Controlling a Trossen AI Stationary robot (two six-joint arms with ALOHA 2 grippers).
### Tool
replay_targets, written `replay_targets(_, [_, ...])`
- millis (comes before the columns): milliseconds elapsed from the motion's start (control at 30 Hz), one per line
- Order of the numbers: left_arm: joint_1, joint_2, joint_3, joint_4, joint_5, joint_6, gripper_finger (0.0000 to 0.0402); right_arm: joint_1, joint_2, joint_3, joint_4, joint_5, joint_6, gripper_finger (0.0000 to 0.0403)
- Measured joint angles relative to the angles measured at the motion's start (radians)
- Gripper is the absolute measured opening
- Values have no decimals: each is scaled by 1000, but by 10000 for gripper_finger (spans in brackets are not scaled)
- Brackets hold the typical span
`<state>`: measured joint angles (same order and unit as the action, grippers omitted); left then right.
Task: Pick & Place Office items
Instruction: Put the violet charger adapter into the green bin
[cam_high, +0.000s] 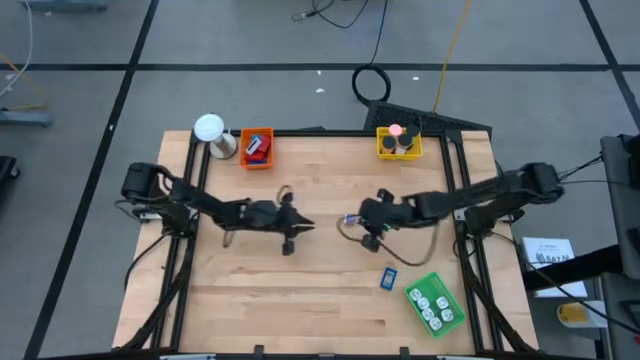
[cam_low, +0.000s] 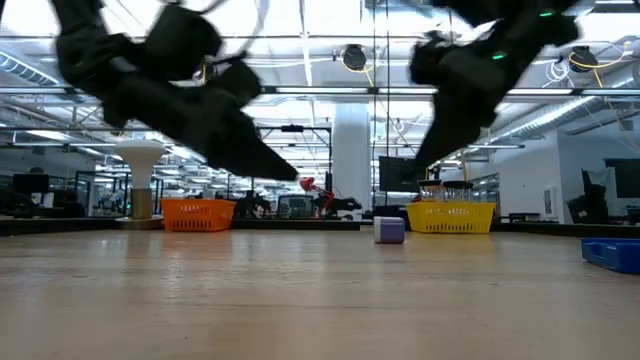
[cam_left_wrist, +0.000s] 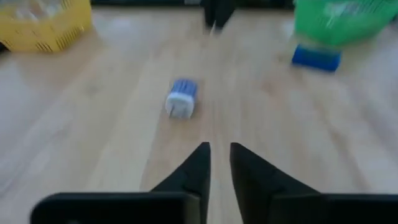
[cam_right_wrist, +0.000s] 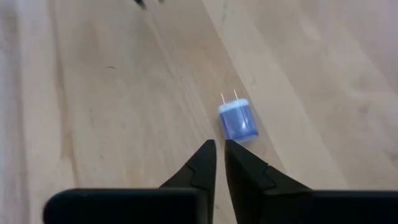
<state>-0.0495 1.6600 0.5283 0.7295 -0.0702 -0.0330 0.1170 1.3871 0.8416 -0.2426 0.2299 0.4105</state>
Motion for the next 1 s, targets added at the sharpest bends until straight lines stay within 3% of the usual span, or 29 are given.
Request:
replay_targets(200, [-5,-42,-217,401,-12,-6,24,-107,225,264,-261,-92,-48,85])
replay_targets(300, [-5,-42,-280,499,-27,-4,14,-145,319,392,-384,-103,-107,124])
replay_targets(467, [-5,-42,-298,497,-28,-27,4,-177,440,554,-490,-142,-197,191])
replay_targets(633, [-5,-42,-292,499,-27,-32,4,-188,516,602,-503,-208,-218,237])
replay_targets(833, [-5,-42,-292,500,-27,-28,22,-188,574,602,-547,-206,-218,245])
replay_targets(1000, [-4,-42,-292,501,-27,-42,25,-188,594,602,-546,-195,-246,226])
